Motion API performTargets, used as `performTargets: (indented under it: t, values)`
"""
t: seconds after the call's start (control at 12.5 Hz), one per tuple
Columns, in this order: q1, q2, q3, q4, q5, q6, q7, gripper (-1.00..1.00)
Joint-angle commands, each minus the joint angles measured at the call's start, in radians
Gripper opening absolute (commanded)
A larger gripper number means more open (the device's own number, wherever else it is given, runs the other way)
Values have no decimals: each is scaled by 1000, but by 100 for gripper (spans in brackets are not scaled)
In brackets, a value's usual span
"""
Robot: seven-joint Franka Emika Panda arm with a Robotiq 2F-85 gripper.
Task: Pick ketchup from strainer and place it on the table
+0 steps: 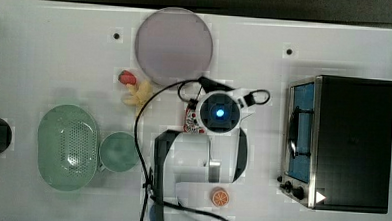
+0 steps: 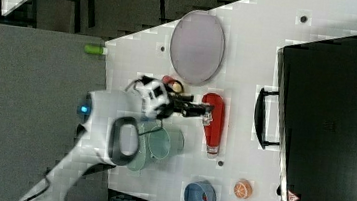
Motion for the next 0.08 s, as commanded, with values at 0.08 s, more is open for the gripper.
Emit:
performTargets:
  t: [0.08]
  values:
    - [-6, -98, 33, 205, 6, -174, 118, 100]
